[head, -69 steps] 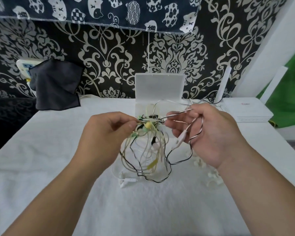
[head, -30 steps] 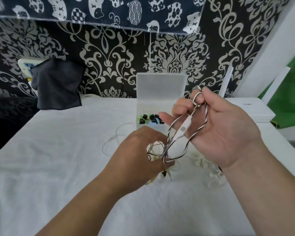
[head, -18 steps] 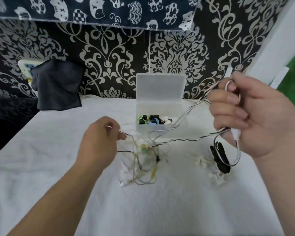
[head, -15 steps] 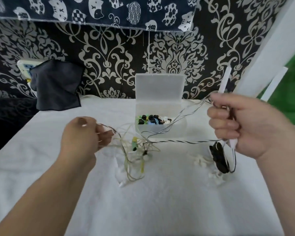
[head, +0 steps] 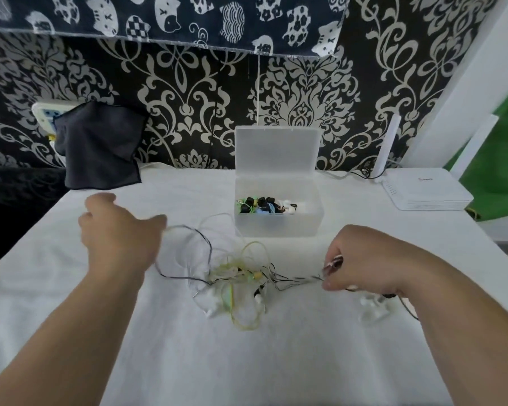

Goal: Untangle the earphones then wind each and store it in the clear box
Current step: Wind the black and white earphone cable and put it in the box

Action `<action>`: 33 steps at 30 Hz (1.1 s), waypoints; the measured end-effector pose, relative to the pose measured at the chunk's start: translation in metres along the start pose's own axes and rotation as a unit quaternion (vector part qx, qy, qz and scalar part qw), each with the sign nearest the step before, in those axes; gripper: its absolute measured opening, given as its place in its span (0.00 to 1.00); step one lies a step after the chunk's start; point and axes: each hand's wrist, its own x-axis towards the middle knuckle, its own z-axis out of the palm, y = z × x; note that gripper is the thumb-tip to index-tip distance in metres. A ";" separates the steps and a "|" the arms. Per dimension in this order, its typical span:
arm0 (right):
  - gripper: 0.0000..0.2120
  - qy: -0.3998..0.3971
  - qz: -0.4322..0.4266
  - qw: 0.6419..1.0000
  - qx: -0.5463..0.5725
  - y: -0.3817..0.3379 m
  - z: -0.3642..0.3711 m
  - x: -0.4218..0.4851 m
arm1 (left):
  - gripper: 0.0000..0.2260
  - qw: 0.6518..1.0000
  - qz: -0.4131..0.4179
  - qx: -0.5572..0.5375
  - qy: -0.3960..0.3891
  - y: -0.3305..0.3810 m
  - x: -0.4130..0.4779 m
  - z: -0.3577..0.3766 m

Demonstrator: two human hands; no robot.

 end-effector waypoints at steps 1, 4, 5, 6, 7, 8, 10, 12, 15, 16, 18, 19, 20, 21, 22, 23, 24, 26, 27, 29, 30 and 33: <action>0.04 0.026 -0.023 0.999 0.026 -0.004 0.000 0.000 | 0.34 0.995 0.082 0.049 0.026 0.003 -0.008 0.001; 0.05 0.069 -0.092 0.985 0.132 -0.015 -0.003 -0.002 | 0.26 0.929 0.365 0.046 -0.047 0.015 -0.037 0.005; 0.05 0.078 -0.113 0.978 0.157 -0.018 -0.004 -0.003 | 0.20 0.902 0.409 0.043 -0.128 0.019 -0.047 0.009; 0.05 0.087 -0.131 0.970 0.187 -0.020 -0.005 -0.004 | 0.15 0.875 0.438 0.051 -0.200 0.019 -0.055 0.013; 0.05 0.090 -0.149 0.958 0.227 -0.022 -0.006 -0.004 | 0.11 0.852 0.454 0.067 -0.250 0.017 -0.061 0.018; 0.06 0.089 -0.169 0.942 0.277 -0.023 -0.008 -0.006 | 0.08 0.838 0.465 0.085 -0.272 0.013 -0.065 0.024; 0.04 0.080 -0.202 0.890 0.401 -0.024 -0.013 -0.010 | 0.05 0.847 0.453 0.086 -0.266 0.009 -0.067 0.029; 0.03 0.079 -0.223 0.828 0.508 -0.025 -0.019 -0.015 | 0.04 0.875 0.415 0.040 -0.245 0.009 -0.062 0.028; 0.02 0.109 -0.200 0.751 0.620 -0.028 -0.029 -0.020 | 0.03 0.909 0.293 -0.097 -0.279 0.017 -0.057 0.020; 0.07 0.112 -0.176 0.730 0.651 -0.027 -0.032 -0.020 | 0.01 0.907 0.234 -0.167 -0.306 0.021 -0.057 0.017; 0.11 0.115 -0.110 0.702 0.694 -0.024 -0.034 -0.018 | 0.06 0.885 0.118 -0.293 -0.342 0.023 -0.056 0.015; 0.12 0.133 -0.069 0.711 0.687 -0.022 -0.032 -0.015 | 0.07 0.876 0.082 -0.333 -0.338 0.023 -0.054 0.015; 0.12 0.154 -0.032 0.739 0.655 -0.019 -0.030 -0.012 | 0.07 0.874 0.064 -0.357 -0.322 0.023 -0.053 0.014; 0.13 0.174 -0.002 0.777 0.605 -0.017 -0.027 -0.009 | 0.06 0.871 0.054 -0.377 -0.310 0.024 -0.052 0.012; 0.13 0.184 0.017 0.812 0.554 -0.015 -0.023 -0.006 | 0.07 0.866 0.048 -0.393 -0.305 0.025 -0.051 0.011; 0.13 0.181 0.027 0.839 0.513 -0.014 -0.020 -0.004 | 0.09 0.860 0.046 -0.405 -0.307 0.025 -0.051 0.011; 0.12 0.165 0.033 0.859 0.484 -0.013 -0.017 -0.002 | 0.10 0.858 0.052 -0.406 -0.310 0.026 -0.050 0.010; 0.09 0.123 0.041 0.899 0.418 -0.011 -0.013 0.000 | 0.12 0.868 0.080 -0.380 -0.311 0.025 -0.049 0.011; 0.08 0.109 0.043 0.921 0.372 -0.010 -0.011 0.001 | 0.14 0.875 0.091 -0.364 -0.306 0.024 -0.049 0.012; 0.04 0.108 0.044 0.951 0.288 -0.008 -0.006 0.004 | 0.15 0.882 0.097 -0.346 -0.304 0.024 -0.051 0.013; 0.02 0.119 0.041 0.957 0.263 -0.009 -0.004 0.005 | 0.14 0.883 0.095 -0.343 -0.306 0.024 -0.053 0.014; 0.08 0.197 -0.018 0.948 0.249 -0.020 0.001 0.003 | 0.13 0.886 0.080 -0.336 -0.309 0.026 -0.056 0.013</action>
